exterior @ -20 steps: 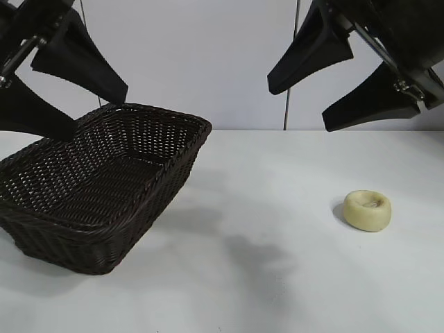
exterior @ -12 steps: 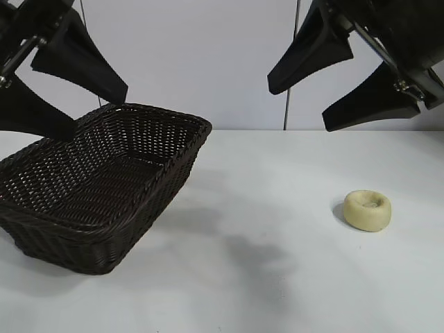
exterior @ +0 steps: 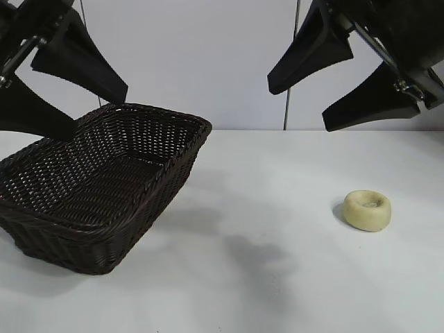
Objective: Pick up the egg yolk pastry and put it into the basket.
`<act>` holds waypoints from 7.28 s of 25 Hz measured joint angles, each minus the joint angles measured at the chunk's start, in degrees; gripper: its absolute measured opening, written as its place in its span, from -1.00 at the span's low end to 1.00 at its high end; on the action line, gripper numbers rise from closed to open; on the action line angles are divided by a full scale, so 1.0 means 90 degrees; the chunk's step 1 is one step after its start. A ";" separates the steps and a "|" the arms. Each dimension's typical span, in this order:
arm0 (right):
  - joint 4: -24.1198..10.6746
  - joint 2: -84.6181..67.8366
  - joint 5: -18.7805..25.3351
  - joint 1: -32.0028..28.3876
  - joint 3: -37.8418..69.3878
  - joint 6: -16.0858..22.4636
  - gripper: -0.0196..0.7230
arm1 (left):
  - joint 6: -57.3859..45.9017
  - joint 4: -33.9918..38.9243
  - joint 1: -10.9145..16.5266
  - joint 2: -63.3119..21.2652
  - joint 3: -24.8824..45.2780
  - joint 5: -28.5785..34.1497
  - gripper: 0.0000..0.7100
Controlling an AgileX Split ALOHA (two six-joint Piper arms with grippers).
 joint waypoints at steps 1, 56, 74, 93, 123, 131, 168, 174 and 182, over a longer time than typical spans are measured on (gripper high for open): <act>0.0000 0.0000 0.0000 0.0000 0.0000 0.0000 0.56 | 0.0000 0.0000 0.0000 0.0000 0.0000 0.0000 0.52; 0.0000 0.0000 -0.0022 0.0000 0.0000 0.0000 0.56 | -1.0425 0.4576 0.0000 0.0009 0.0518 -0.0798 0.52; 0.0000 0.0000 -0.0081 0.0000 0.0000 0.0000 0.56 | -1.0288 0.4571 0.0000 0.1647 0.0518 -0.1328 0.52; -0.0012 0.0000 -0.0086 0.0000 0.0000 0.0000 0.56 | -1.0331 0.4545 0.0006 0.1751 0.0518 -0.1698 -0.72; -0.0018 0.0000 -0.0086 0.0000 0.0000 0.0000 0.56 | -0.6002 0.4235 -0.0005 0.1666 -0.1494 0.0453 -0.72; -0.0018 0.0000 -0.0080 0.0000 0.0000 0.0000 0.56 | -0.4026 0.4283 -0.0005 0.2964 -0.2993 0.1516 -0.72; -0.0018 0.0000 -0.0073 0.0000 0.0000 0.0002 0.56 | -0.2308 0.3291 0.0817 0.4054 -0.3575 0.1898 -0.72; -0.0018 0.0000 -0.0073 0.0000 0.0000 0.0002 0.56 | -0.2308 0.3242 0.0817 0.4228 -0.3575 0.1861 -0.72; -0.0018 0.0000 -0.0068 0.0000 0.0000 0.0002 0.56 | -0.2303 0.3163 0.0817 0.4228 -0.3720 0.1892 0.37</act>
